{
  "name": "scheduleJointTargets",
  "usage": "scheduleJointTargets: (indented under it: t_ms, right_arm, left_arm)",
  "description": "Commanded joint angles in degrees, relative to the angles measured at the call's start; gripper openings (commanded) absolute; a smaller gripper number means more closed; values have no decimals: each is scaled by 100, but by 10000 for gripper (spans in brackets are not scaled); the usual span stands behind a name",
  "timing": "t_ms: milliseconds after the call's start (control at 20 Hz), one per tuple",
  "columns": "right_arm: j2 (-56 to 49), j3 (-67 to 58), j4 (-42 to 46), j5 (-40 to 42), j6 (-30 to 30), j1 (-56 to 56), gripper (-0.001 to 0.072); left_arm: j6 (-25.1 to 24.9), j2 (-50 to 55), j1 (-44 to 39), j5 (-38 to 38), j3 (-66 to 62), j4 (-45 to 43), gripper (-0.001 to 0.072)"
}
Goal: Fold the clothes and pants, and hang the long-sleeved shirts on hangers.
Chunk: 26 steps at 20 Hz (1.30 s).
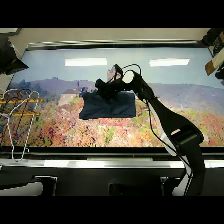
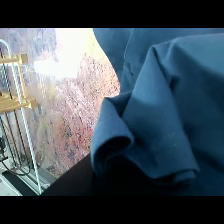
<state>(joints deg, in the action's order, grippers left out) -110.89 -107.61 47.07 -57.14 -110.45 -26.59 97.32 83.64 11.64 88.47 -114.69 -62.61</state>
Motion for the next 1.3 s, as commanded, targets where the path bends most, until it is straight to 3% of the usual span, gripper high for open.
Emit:
scheduleJointTargets:
  t_ms: [0,50,100,150,250,400,700,950,1100,1250]
  right_arm:
    - [-13,-4,31,96,2,-9,29]
    - [-13,-4,4,203,2,-9,32]
    - [-13,-4,-68,264,2,-9,100]
    - [-11,-4,-232,286,2,-9,244]
    - [4,-4,-704,168,105,-9,380]
    - [177,-4,-1014,-155,378,-2,499]
    - [922,-4,-39,-769,492,748,518]
    - [1202,90,828,-2317,1537,2481,545]
    - [1082,575,828,-2374,1985,3346,546]
    - [761,1209,229,-2271,2485,3665,545]
  left_arm:
    - [-4,-2,7,2,2,-2,19]
    - [-4,-2,7,2,2,-2,19]
    - [-4,-2,7,4,2,-2,19]
    - [-4,-2,7,2,2,-2,19]
    - [-4,-2,7,2,2,-2,19]
    - [-2,-2,7,4,2,-2,19]
    - [0,-2,7,4,2,-2,19]
    - [-2,-2,7,4,2,-2,19]
    - [-4,-2,7,4,2,-2,19]
    - [-7,-2,7,4,4,-2,20]
